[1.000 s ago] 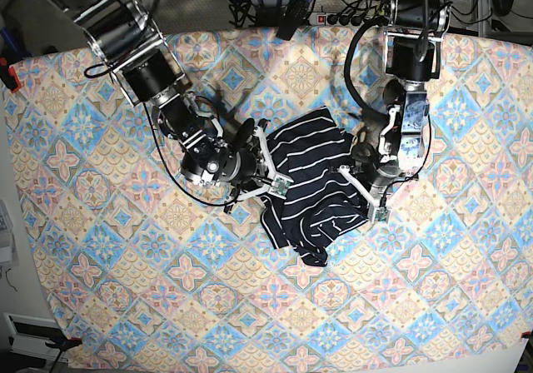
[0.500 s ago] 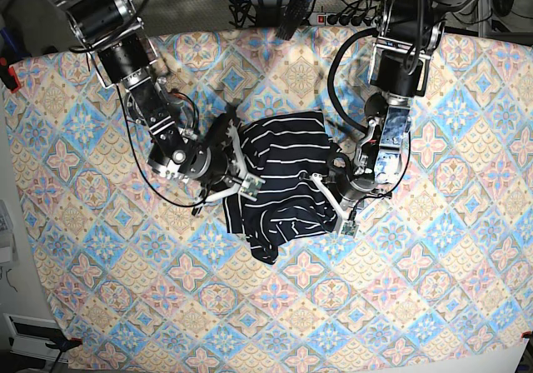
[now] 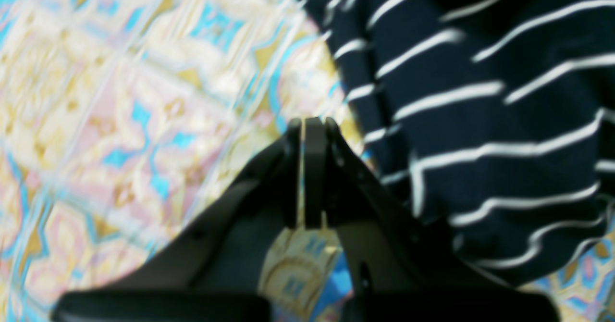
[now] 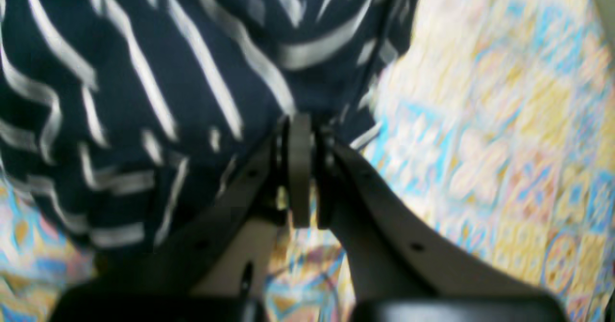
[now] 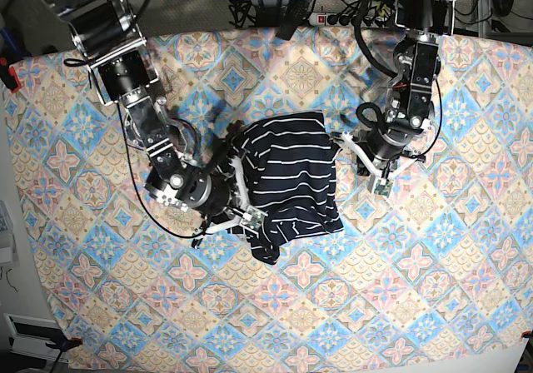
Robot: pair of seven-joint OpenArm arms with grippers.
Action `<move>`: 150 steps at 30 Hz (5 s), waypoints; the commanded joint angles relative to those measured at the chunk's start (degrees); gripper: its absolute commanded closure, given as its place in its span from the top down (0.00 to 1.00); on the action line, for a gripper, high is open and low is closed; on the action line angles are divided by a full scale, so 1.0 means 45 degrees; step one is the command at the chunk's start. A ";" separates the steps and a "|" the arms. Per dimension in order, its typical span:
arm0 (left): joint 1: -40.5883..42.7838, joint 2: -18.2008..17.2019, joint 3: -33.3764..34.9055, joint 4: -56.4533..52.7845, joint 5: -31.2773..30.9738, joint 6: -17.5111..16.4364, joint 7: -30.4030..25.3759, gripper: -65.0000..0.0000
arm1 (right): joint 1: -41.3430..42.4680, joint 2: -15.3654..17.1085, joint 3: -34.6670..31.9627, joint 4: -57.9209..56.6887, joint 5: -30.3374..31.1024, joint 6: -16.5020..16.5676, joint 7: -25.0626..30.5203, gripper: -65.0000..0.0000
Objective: Fold the T-shirt properly
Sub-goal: 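Lift and fold the bundle edges inward with both grippers, then release the left gripper and raise it away from the shirt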
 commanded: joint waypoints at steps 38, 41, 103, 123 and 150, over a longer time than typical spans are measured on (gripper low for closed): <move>0.1815 0.0579 -0.0357 0.1516 -0.0093 -0.0041 -0.0257 0.00 | 0.4999 -0.2389 -0.1618 -0.9544 0.0111 -0.0033 0.6548 0.04; 0.1874 0.0598 -0.0357 0.1751 -0.0074 -0.0041 -0.0257 0.00 | 0.5370 -0.2389 -0.1618 -1.0540 0.0111 -0.0033 0.7661 0.04; -0.6234 0.0754 0.3687 -0.7822 -0.0074 0.3866 -0.3363 0.00 | 0.0740 -0.0709 0.2758 -0.4249 0.0072 -0.0033 0.4965 0.04; -0.1857 0.0442 -0.0123 -0.0164 -0.0113 0.4765 -0.3226 0.00 | -0.0217 -0.1177 -0.0446 -0.1221 0.0131 0.0007 0.3871 0.04; 0.2167 0.0481 -0.1373 0.3216 -0.0171 0.4745 -0.3226 0.00 | 0.2596 -0.3170 0.0727 -1.0755 0.0131 -0.0052 0.7427 0.04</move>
